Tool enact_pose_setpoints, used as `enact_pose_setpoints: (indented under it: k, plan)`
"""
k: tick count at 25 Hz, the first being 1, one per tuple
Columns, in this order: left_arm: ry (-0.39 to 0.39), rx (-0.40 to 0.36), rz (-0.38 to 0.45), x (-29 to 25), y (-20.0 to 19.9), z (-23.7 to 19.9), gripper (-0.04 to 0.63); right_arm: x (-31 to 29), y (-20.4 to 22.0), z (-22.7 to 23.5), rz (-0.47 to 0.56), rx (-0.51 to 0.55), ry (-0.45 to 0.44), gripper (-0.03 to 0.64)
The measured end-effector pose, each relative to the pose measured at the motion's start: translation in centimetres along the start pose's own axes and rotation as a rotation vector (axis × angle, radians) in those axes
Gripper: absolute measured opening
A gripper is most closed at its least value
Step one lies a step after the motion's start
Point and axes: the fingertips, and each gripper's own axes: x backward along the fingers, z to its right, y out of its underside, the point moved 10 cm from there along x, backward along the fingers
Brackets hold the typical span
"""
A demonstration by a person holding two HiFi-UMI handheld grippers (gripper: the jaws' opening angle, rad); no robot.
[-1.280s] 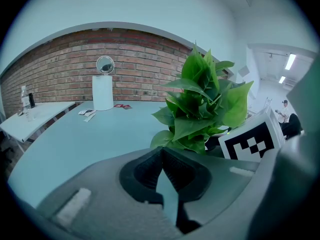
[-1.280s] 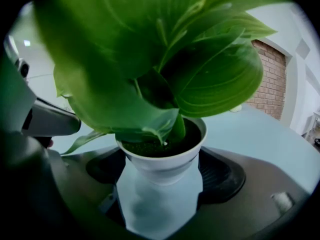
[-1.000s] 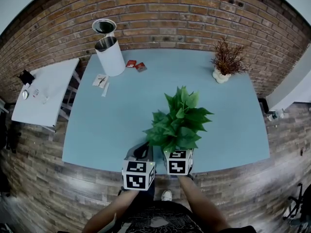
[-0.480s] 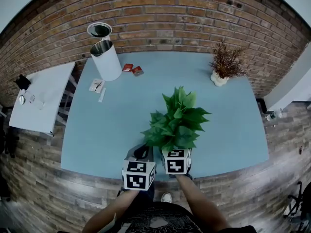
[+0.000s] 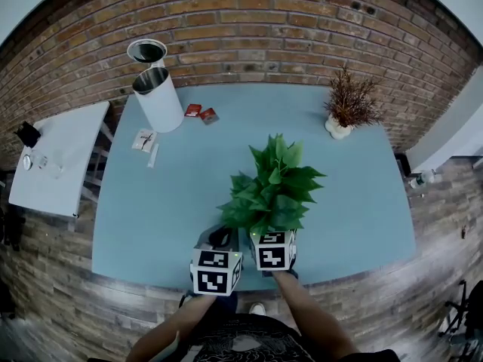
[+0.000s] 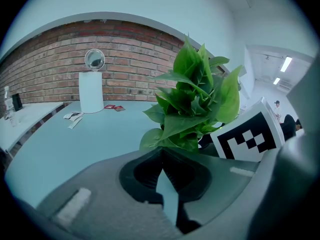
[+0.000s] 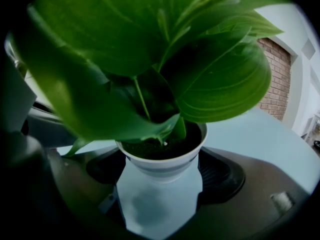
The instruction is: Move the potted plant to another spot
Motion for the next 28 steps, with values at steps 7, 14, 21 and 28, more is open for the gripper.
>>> enact_pose_setpoints:
  k: [7, 14, 21, 28]
  plan:
    - [0.01, -0.004, -0.002, -1.1, -0.8, -0.7, -0.002, -1.5, -0.9, 0.2, -0.002, 0.007, 0.005, 0.451]
    - [0.014, -0.003, -0.002, -1.8, -1.5, -1.2, -0.002, -2.4, -1.8, 0.4, 0.0, -0.006, 0.006, 0.451]
    - [0.021, -0.001, 0.001, -2.5, -2.4, -2.5, -0.002, -3.5, -2.6, 0.3, 0.002, -0.012, 0.018, 0.449]
    - [0.039, -0.011, -0.008, -3.5, -3.1, -3.0, -0.002, -4.7, -3.5, 0.5, -0.002, -0.008, 0.015, 0.449]
